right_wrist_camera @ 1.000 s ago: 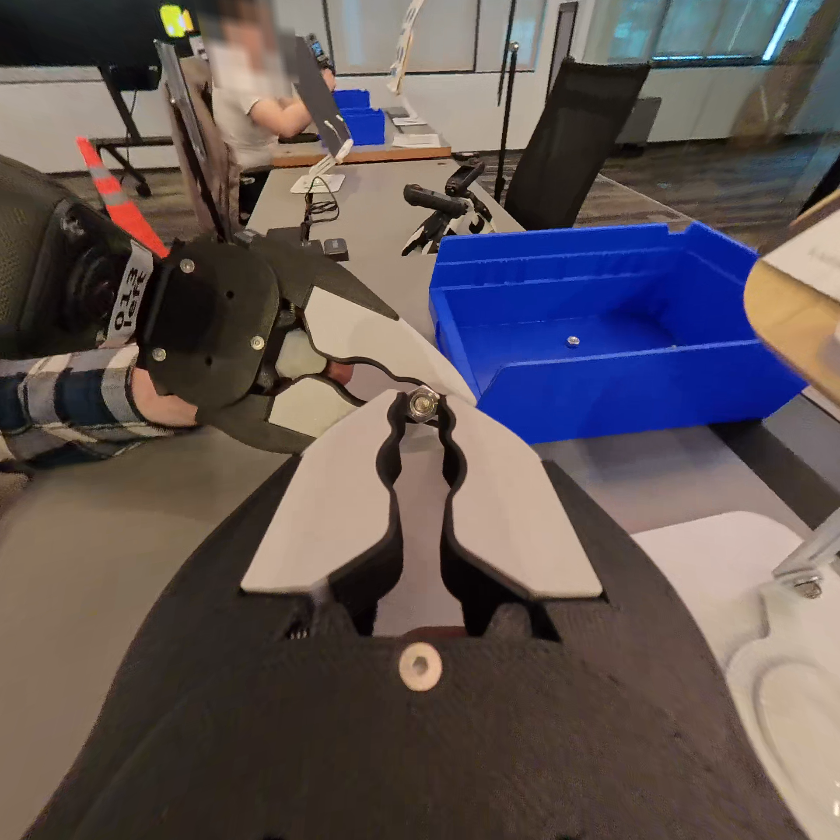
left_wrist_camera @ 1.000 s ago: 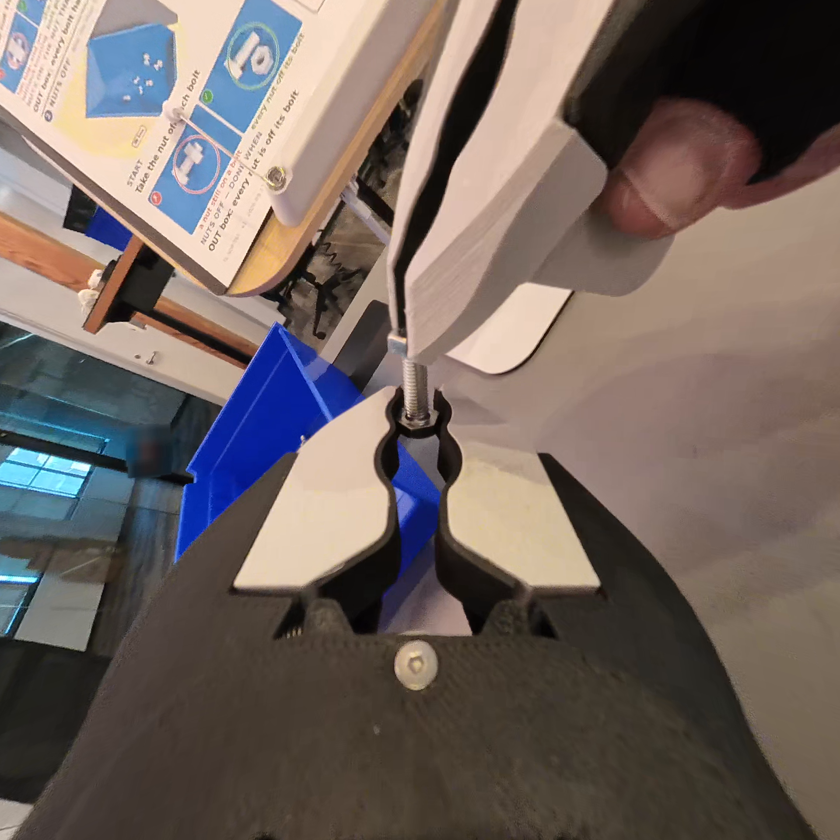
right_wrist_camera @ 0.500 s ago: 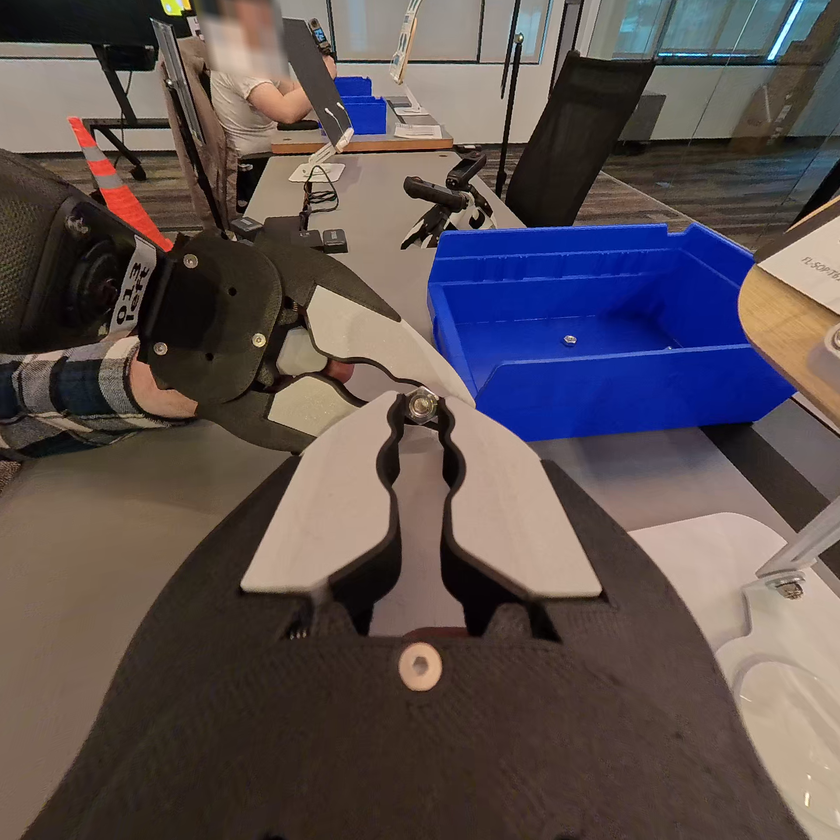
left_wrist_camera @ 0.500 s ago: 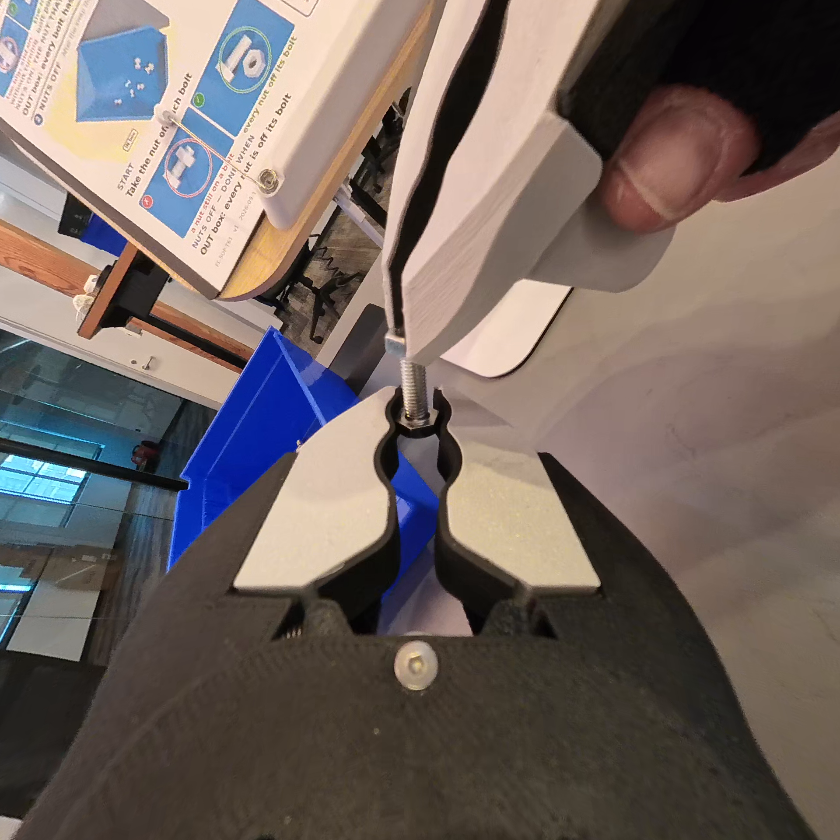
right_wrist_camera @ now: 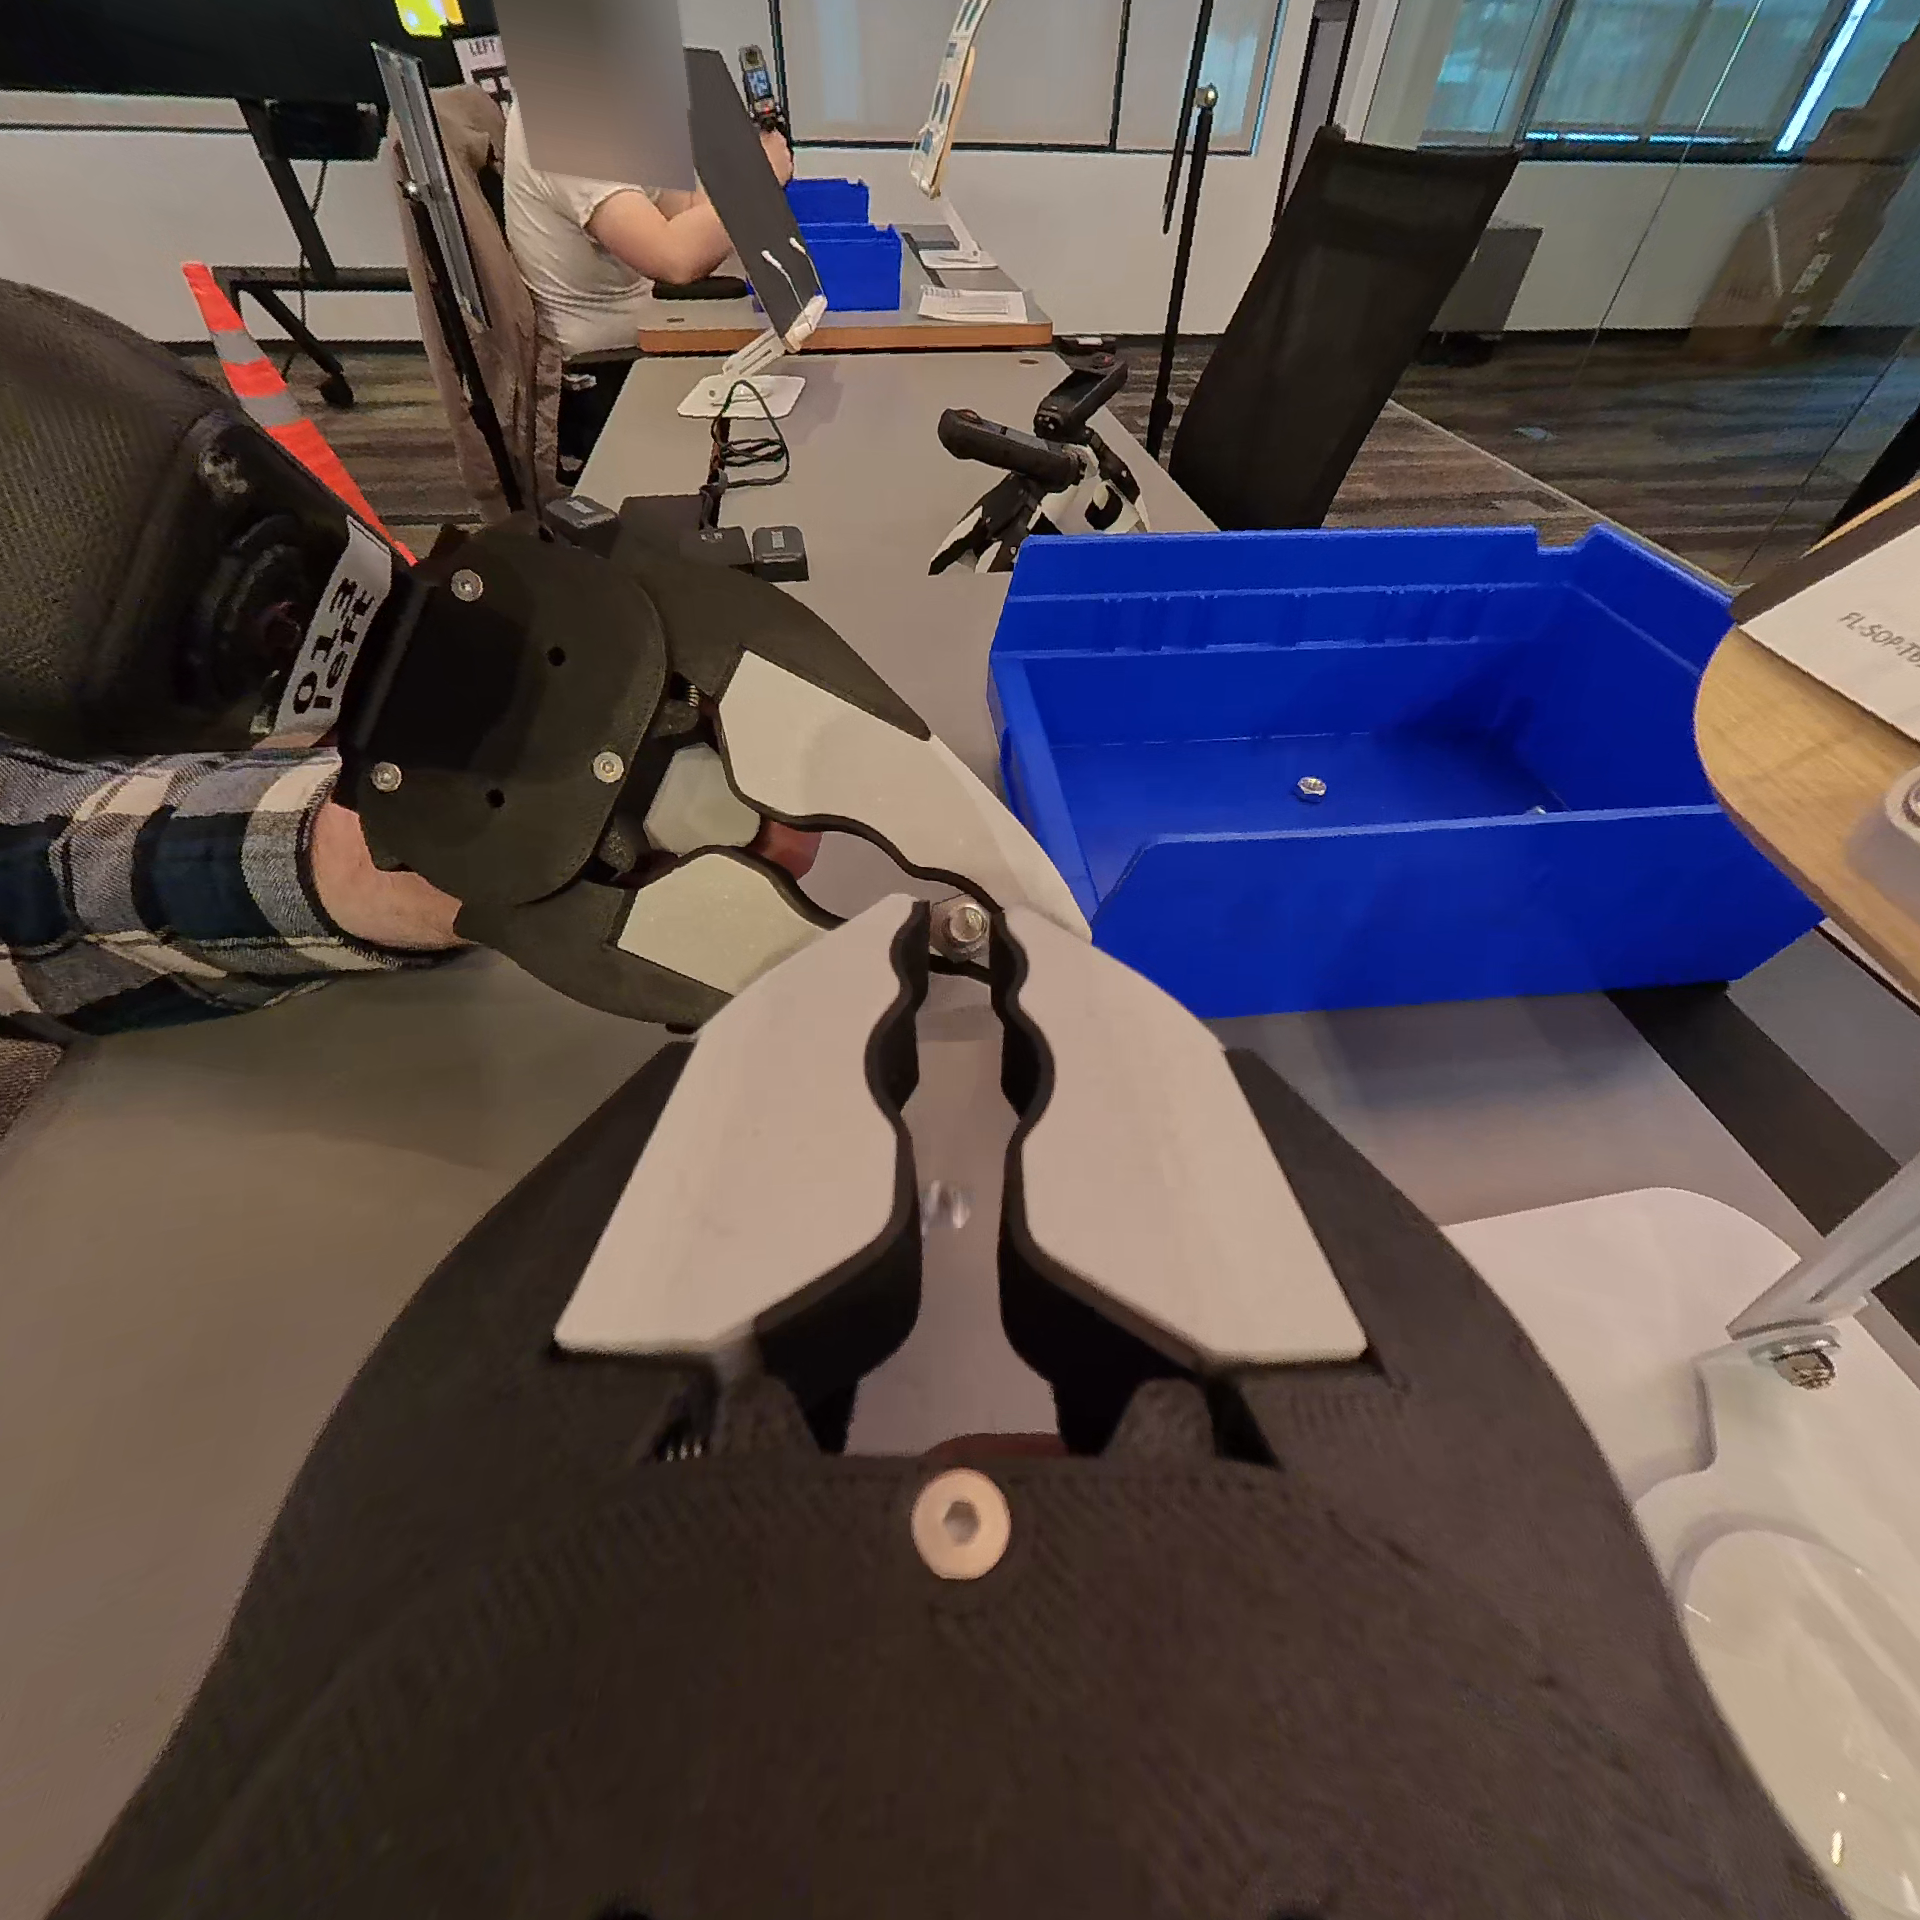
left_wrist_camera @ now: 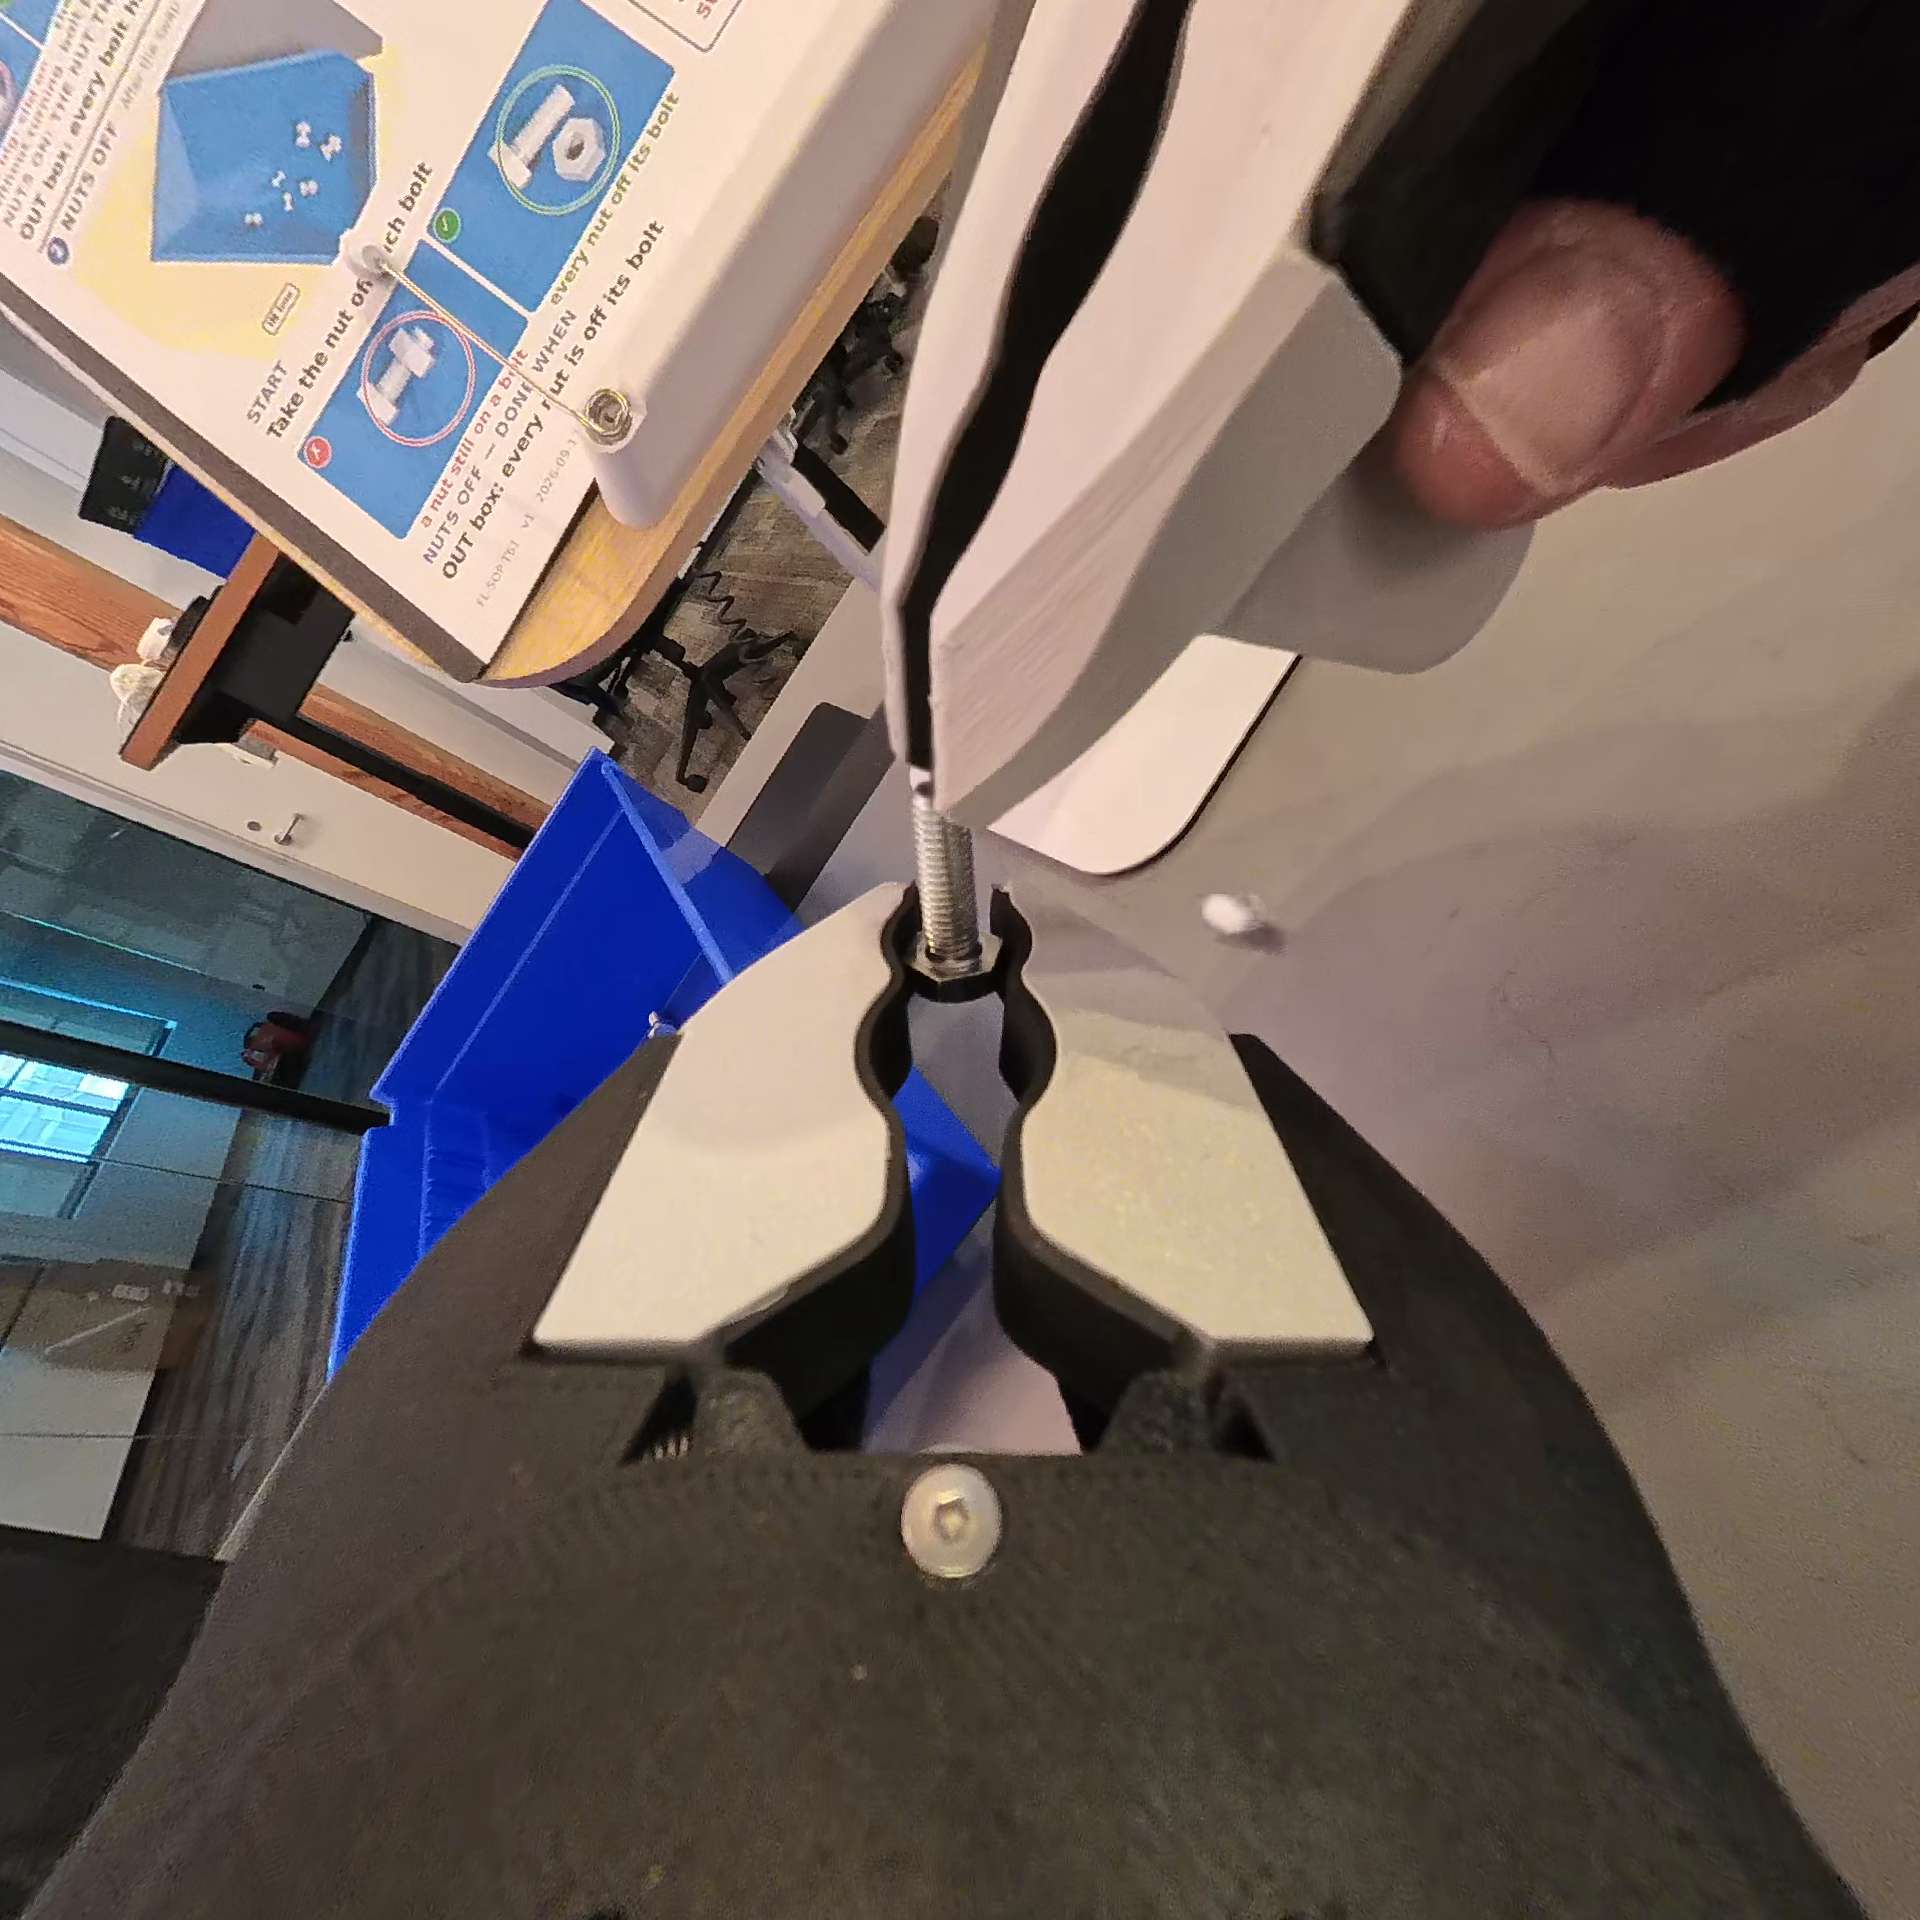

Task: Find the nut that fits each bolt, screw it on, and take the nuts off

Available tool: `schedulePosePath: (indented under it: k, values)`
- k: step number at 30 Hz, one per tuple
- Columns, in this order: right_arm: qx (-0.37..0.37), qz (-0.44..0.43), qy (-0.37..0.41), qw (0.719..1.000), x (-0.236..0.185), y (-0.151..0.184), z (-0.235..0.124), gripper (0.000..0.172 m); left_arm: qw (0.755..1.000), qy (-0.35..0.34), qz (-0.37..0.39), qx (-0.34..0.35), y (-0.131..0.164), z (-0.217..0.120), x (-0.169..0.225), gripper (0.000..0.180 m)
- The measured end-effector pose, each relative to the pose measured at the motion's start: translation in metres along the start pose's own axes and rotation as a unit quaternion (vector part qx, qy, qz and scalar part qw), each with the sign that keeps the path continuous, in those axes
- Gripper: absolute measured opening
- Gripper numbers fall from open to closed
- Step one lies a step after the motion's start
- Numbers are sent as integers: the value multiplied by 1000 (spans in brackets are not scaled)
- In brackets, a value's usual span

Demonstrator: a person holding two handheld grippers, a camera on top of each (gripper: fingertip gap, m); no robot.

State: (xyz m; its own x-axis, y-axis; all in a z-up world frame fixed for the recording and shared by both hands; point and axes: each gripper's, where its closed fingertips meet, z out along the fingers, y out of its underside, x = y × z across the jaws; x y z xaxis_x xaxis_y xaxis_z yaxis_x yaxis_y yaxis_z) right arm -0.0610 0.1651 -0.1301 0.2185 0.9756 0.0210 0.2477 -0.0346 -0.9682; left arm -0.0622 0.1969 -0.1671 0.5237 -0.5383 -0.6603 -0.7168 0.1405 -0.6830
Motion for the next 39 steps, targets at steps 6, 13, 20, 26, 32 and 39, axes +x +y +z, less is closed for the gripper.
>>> schedulePosePath:
  k: [6,13,20,26,32,39]
  values:
    - [2,-3,-2,1000,2,-1,-2,8,1000,8,-1,-2,1,0,2,13]
    - [-49,8,-54,997,12,35,-42,16,999,19,-31,-3,10,1,-2,13]
    - [-100,-23,-226,969,-75,83,-141,26,999,34,-31,-7,8,4,6,13]
    - [-255,-94,-235,933,-120,169,-185,49,998,56,-27,-15,4,18,23,12]
    - [-263,-94,-223,934,-112,183,-200,32,997,74,-7,-28,6,30,41,13]
    - [-256,-83,-229,935,-110,183,-215,31,996,81,-13,-20,4,28,41,13]
